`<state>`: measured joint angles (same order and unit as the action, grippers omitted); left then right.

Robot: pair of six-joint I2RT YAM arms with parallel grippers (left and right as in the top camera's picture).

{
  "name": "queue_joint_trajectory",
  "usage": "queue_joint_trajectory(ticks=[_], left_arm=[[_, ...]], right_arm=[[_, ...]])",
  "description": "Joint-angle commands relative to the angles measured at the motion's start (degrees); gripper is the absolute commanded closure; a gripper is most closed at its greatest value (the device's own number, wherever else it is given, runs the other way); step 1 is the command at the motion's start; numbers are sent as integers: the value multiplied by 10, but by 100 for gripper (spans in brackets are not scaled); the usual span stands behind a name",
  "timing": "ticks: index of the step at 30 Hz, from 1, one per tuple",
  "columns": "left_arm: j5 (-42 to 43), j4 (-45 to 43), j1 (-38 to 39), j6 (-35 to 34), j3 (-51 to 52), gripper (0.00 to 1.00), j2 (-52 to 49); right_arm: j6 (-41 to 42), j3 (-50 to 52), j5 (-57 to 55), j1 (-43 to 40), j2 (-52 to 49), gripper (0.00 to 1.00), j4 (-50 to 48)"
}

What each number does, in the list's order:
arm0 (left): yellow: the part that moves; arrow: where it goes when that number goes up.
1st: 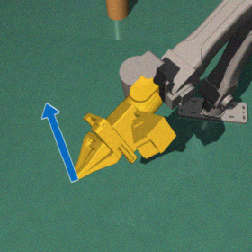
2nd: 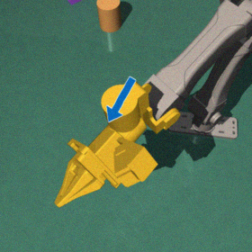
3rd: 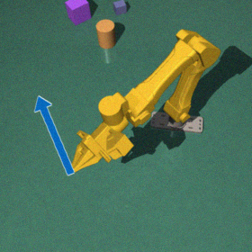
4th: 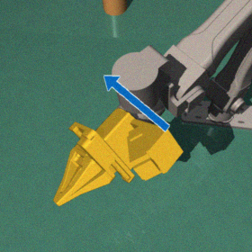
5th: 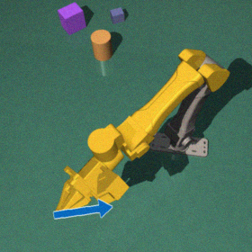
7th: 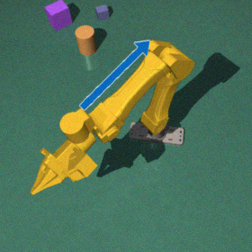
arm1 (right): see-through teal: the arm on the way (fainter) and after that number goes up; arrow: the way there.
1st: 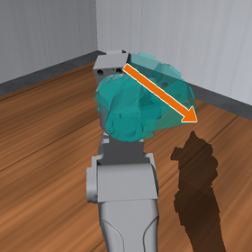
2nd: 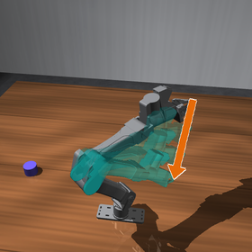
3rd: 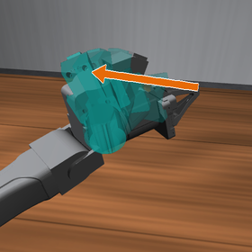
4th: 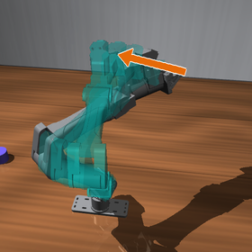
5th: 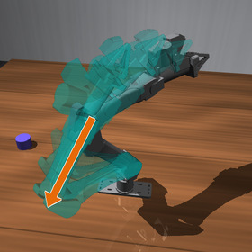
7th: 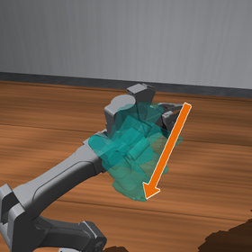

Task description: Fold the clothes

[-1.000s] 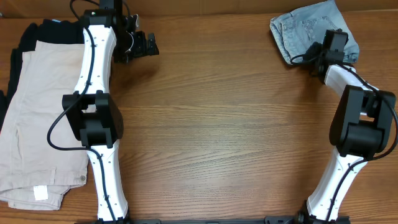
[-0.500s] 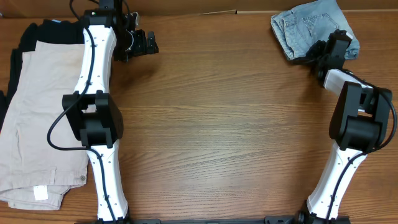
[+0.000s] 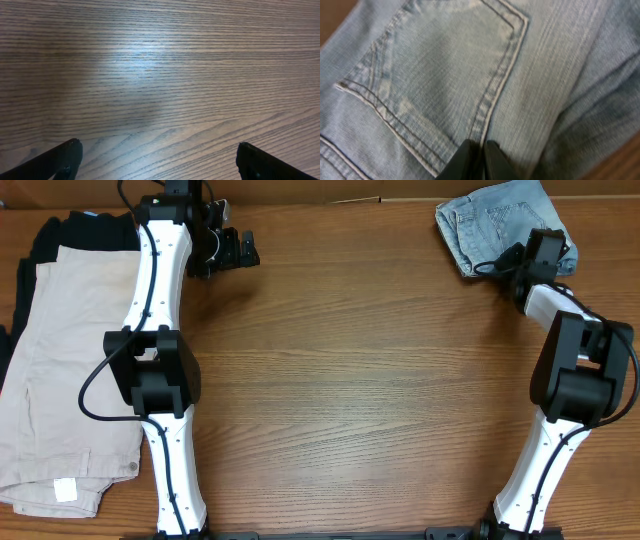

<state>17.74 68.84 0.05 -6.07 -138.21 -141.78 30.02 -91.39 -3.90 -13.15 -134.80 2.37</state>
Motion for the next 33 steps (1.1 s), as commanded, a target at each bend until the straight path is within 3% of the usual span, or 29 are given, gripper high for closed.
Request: queue_joint_trajectory(ticks=[1,9,11,14,15,18,24,28,33], left_arm=[[-4,-2,5,-4,-7,0,-1],[-3,-3,12,-4,-7,0,-1],[-3,-3,12,-4,-7,0,-1],[-3,-3,12,-4,-7,0,-1],[-3,-3,12,-4,-7,0,-1],[-3,-3,12,-4,-7,0,-1],[-3,-3,12,-4,-7,0,-1],[-4,-3,12,-4,-7,0,-1],[-4,-3,12,-4,-7,0,-1]], right_arm=[[4,32,25,-6,-23,90,66],[14,32,25,-36,55,91,111],[0,32,28,-37,94,84,119],[-45,32,41,-37,174,53,152],[-55,32,43,-36,219,26,176],[-65,32,57,-36,316,7,230],[-66,32,157,-30,523,3,335],[-133,32,243,-6,621,0,372],[-136,32,267,18,720,0,466]])
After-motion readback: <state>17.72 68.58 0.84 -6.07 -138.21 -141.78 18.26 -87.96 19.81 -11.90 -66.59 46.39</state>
